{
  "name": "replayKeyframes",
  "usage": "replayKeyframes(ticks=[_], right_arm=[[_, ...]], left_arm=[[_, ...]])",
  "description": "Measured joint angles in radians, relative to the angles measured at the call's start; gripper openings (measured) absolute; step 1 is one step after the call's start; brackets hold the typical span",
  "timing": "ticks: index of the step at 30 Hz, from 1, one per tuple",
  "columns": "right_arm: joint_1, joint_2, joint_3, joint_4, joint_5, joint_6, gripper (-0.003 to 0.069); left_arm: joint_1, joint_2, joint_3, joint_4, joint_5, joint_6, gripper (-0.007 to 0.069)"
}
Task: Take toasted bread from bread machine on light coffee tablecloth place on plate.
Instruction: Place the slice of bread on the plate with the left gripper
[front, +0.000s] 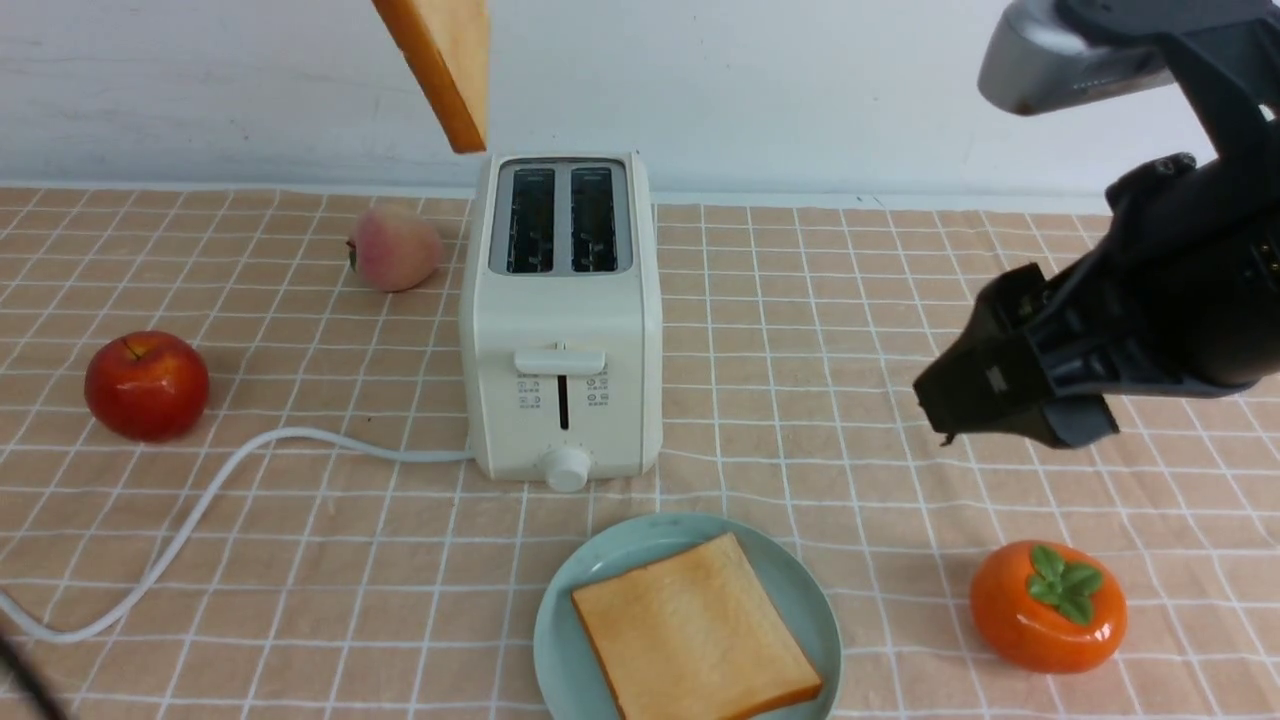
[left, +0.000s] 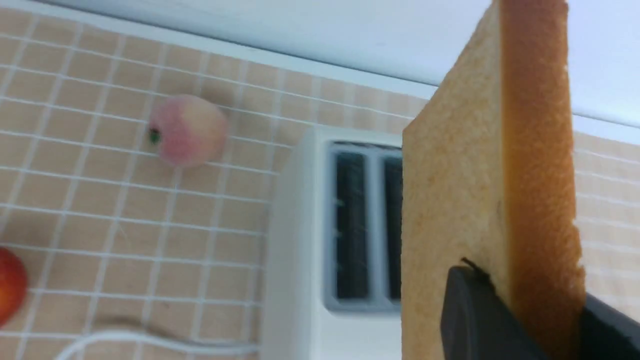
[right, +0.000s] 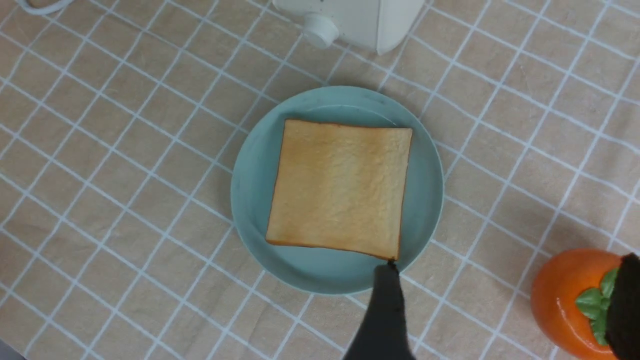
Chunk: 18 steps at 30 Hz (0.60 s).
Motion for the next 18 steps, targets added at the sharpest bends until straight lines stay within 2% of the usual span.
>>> replayKeyframes(ticks=[4,6,8,9,11,15,18], right_arm=[[0.0,0.0,0.0,-0.021,-0.01,0.001,0.0549],[0.0,0.0,0.0,-0.024,-0.012,0.001,0.0549],[0.0,0.0,0.0,-0.037,-0.013,0.001,0.0549],[0.0,0.0,0.0,-0.04,-0.013,0.001,0.0549],[0.0,0.0,0.0,-0.047,-0.011,0.001,0.0549],[0.0,0.0,0.0,-0.053,-0.011,0.001,0.0549],[0.0,0.0,0.0,-0.058,-0.015,0.005,0.0549]], left_arm=[[0.0,-0.195,0.216,-0.316,-0.022,0.177,0.0101],[0.0,-0.226,0.314,-0.409,-0.049,0.231,0.0101],[0.0,-0.272,0.54,-0.585,-0.125,0.322,0.0101],[0.0,-0.274,0.579,-0.613,-0.14,0.336,0.0101],[0.0,-0.271,0.824,-0.791,-0.25,0.447,0.0101],[0.0,-0.225,1.084,-1.147,-0.407,0.746,0.0101],[0.0,-0.167,1.209,-1.424,-0.494,1.034,0.0101]])
